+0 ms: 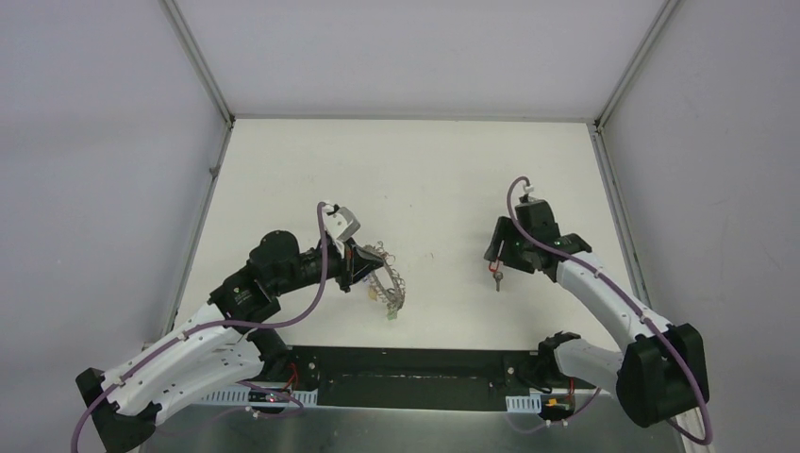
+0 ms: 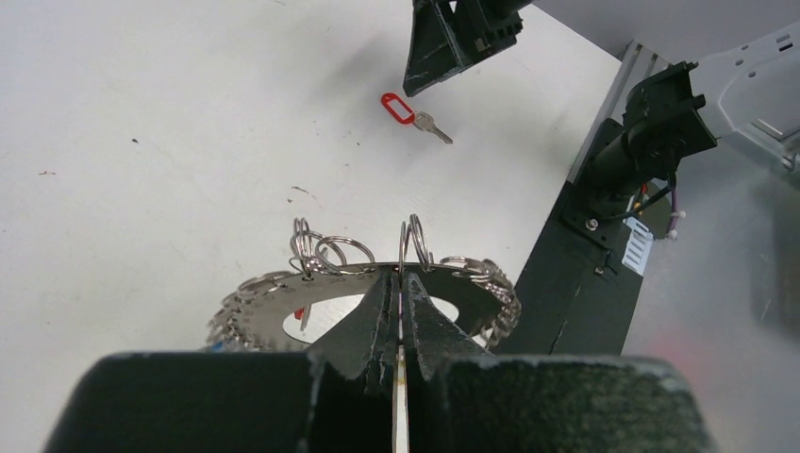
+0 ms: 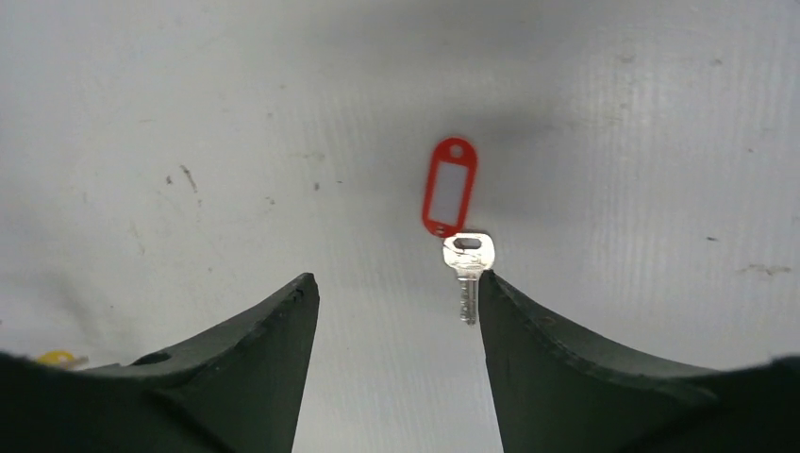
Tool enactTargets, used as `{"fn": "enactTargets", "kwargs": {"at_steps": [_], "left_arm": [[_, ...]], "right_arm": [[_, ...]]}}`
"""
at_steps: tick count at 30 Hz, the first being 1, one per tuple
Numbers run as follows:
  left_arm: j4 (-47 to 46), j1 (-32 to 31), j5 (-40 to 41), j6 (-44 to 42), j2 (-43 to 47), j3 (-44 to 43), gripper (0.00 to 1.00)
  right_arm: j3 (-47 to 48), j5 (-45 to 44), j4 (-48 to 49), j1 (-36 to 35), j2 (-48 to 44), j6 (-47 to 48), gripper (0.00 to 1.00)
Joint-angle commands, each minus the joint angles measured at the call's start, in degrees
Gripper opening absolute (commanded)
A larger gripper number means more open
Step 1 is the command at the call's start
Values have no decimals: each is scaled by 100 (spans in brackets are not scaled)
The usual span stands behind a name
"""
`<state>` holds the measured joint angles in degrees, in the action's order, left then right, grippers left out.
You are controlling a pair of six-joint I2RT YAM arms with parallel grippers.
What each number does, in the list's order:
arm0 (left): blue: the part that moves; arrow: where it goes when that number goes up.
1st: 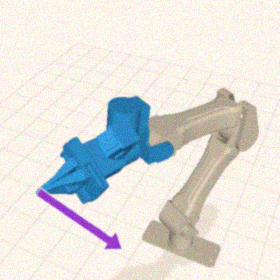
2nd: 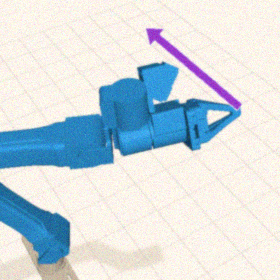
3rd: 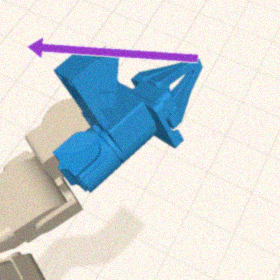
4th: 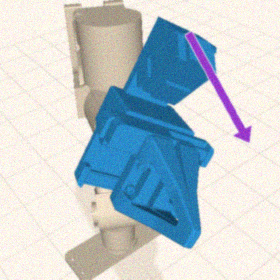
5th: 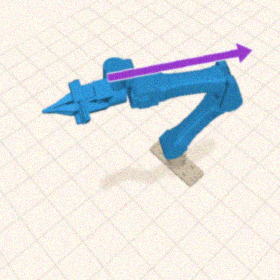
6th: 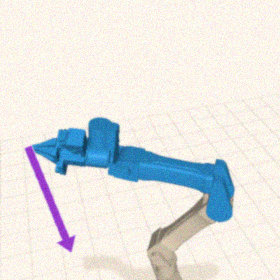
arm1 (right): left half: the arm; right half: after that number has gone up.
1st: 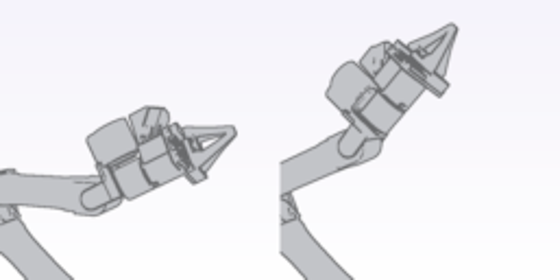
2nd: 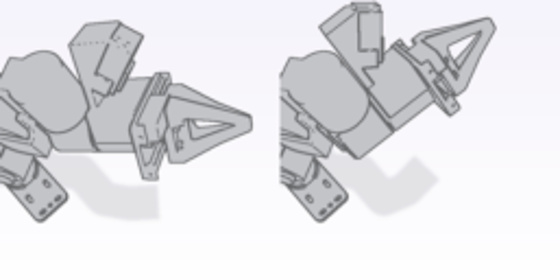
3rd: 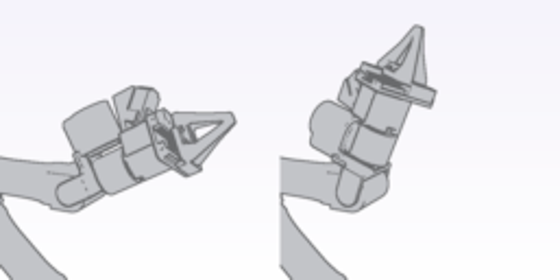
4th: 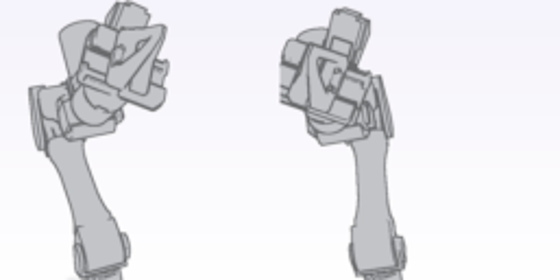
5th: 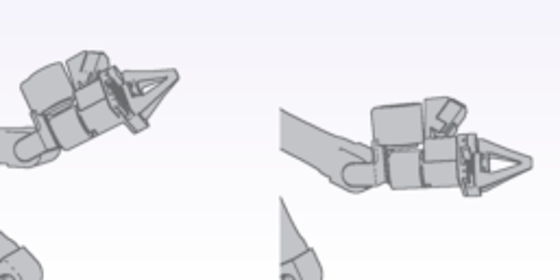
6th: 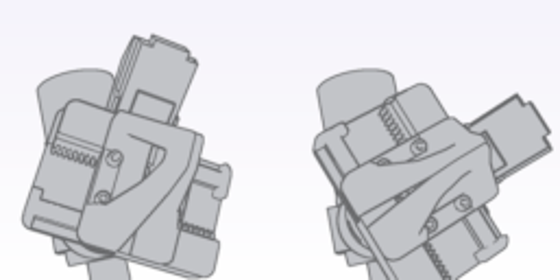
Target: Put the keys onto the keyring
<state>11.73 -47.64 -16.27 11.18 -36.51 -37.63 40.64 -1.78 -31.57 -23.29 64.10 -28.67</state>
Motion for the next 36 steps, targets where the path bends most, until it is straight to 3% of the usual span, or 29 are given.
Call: {"fn": "enactTargets", "kwargs": {"at_steps": [1, 10, 22, 36], "left_arm": [[-606, -11, 45, 242, 155, -12, 0], [-862, -12, -44, 362, 162, 131, 0], [-859, -10, 27, 420, 378, 194, 0], [-821, -6, 56, 464, 434, 203, 0]], "right_arm": [[-185, 423, -389, 609, -54, -195, 64], [-204, 1368, -36, 1024, 763, 149, 45], [34, 1190, 142, 1023, 1252, 364, 36], [260, 1063, 67, 1025, 1403, 703, 34]]}}
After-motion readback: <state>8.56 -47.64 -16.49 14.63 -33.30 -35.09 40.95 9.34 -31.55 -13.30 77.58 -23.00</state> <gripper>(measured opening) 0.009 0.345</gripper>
